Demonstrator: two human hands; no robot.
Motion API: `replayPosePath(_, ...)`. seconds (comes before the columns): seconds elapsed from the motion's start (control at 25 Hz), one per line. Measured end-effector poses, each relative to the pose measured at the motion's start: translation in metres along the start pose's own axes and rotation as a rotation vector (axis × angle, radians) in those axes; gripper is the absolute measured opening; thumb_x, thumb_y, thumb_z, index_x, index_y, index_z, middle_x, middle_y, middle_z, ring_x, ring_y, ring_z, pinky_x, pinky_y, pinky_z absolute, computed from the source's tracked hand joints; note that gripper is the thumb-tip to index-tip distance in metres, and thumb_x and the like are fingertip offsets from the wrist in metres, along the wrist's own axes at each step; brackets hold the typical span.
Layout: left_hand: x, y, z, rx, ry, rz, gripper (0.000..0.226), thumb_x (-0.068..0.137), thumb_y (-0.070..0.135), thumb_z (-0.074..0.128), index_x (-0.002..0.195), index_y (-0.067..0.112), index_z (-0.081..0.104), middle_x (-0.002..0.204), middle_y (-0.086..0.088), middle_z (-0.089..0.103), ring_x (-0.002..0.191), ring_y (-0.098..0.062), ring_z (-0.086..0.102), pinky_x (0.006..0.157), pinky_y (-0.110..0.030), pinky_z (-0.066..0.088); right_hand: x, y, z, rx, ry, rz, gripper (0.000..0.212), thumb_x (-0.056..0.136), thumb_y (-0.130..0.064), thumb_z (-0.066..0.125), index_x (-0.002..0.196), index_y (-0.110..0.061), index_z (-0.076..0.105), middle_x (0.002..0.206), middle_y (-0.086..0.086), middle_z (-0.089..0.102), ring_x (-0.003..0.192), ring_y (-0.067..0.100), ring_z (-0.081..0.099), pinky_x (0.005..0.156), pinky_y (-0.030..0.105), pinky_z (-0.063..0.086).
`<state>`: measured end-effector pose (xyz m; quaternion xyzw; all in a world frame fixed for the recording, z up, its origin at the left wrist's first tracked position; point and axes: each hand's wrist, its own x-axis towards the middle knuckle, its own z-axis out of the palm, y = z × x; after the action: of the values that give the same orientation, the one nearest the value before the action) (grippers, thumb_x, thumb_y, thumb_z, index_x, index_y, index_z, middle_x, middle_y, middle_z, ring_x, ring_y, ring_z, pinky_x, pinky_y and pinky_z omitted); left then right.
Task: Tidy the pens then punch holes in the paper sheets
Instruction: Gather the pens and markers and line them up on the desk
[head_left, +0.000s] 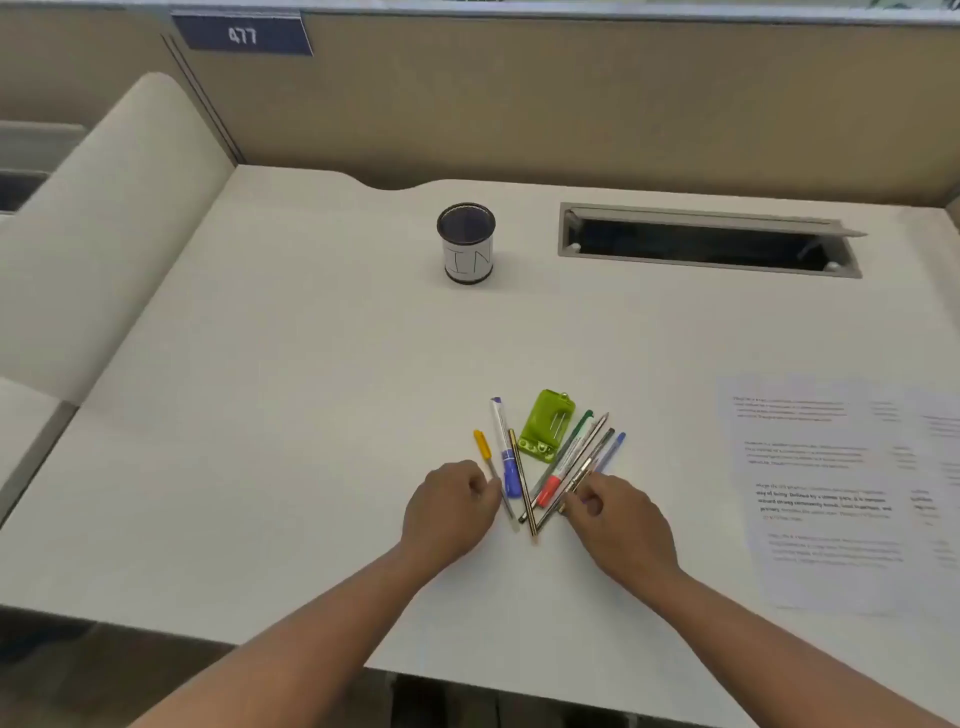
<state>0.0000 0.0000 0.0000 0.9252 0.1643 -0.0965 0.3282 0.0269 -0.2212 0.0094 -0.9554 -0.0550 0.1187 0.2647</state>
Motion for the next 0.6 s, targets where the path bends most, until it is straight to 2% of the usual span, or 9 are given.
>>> replayPosePath(0.08,0.001,0.001,0.001,0.094,-0.046,-0.059,0.036,0.090,0.053,0.053,0.072,0.023,0.063,0.071,0.010,0.064,0.070,-0.012,0.061,0.055,-0.025,0.041,0.007,-0.004,0.000,0.097,-0.029,0.125,0.035,0.088,-0.056,0.059,0.067,-0.028,0.060,0.065,-0.011,0.062,0.065,0.009,0.060,0.052,0.028,0.041)
replayPosePath(0.2,0.000,0.002,0.004,0.143,-0.069,-0.082,0.044,0.090,0.058,0.051,0.067,0.021,0.060,0.068,0.008,0.063,0.066,-0.013,0.059,0.054,-0.026,0.039,0.020,-0.012,0.002,0.160,-0.051,0.198,0.046,0.089,-0.055,0.060,0.058,-0.020,0.060,0.059,-0.007,0.064,0.059,0.013,0.060,0.055,0.032,0.046)
replayPosePath(0.32,0.003,0.004,0.002,0.133,-0.093,-0.113,0.046,0.090,0.059,0.053,0.062,0.023,0.054,0.066,0.010,0.061,0.062,-0.009,0.055,0.053,-0.025,0.034,0.033,-0.018,-0.001,0.133,-0.074,0.277,0.057,0.087,-0.054,0.061,0.046,-0.016,0.048,0.042,-0.009,0.055,0.048,0.012,0.052,0.048,0.028,0.035)
replayPosePath(0.4,0.005,0.005,0.002,0.110,-0.096,-0.126,0.045,0.089,0.058,0.054,0.062,0.022,0.055,0.065,0.008,0.061,0.061,-0.011,0.055,0.052,-0.025,0.035,0.040,-0.020,0.001,0.140,-0.117,0.324,0.056,0.083,-0.055,0.060,0.046,-0.015,0.051,0.041,-0.010,0.059,0.049,0.012,0.056,0.049,0.027,0.035)
replayPosePath(0.52,0.001,0.001,0.004,0.111,-0.083,-0.103,0.041,0.089,0.054,0.055,0.065,0.021,0.059,0.065,0.007,0.063,0.062,-0.011,0.057,0.053,-0.025,0.037,0.047,-0.024,0.003,0.214,-0.152,0.395,0.046,0.080,-0.052,0.062,0.059,-0.011,0.065,0.052,-0.002,0.067,0.051,0.012,0.063,0.052,0.027,0.043)
replayPosePath(0.6,-0.001,-0.001,0.004,0.092,-0.077,-0.098,0.039,0.090,0.054,0.055,0.066,0.024,0.061,0.064,0.011,0.063,0.063,-0.005,0.057,0.053,-0.024,0.037,0.048,-0.025,0.002,0.263,-0.144,0.434,0.038,0.079,-0.045,0.065,0.060,-0.012,0.063,0.053,-0.001,0.065,0.045,0.010,0.060,0.050,0.026,0.043)
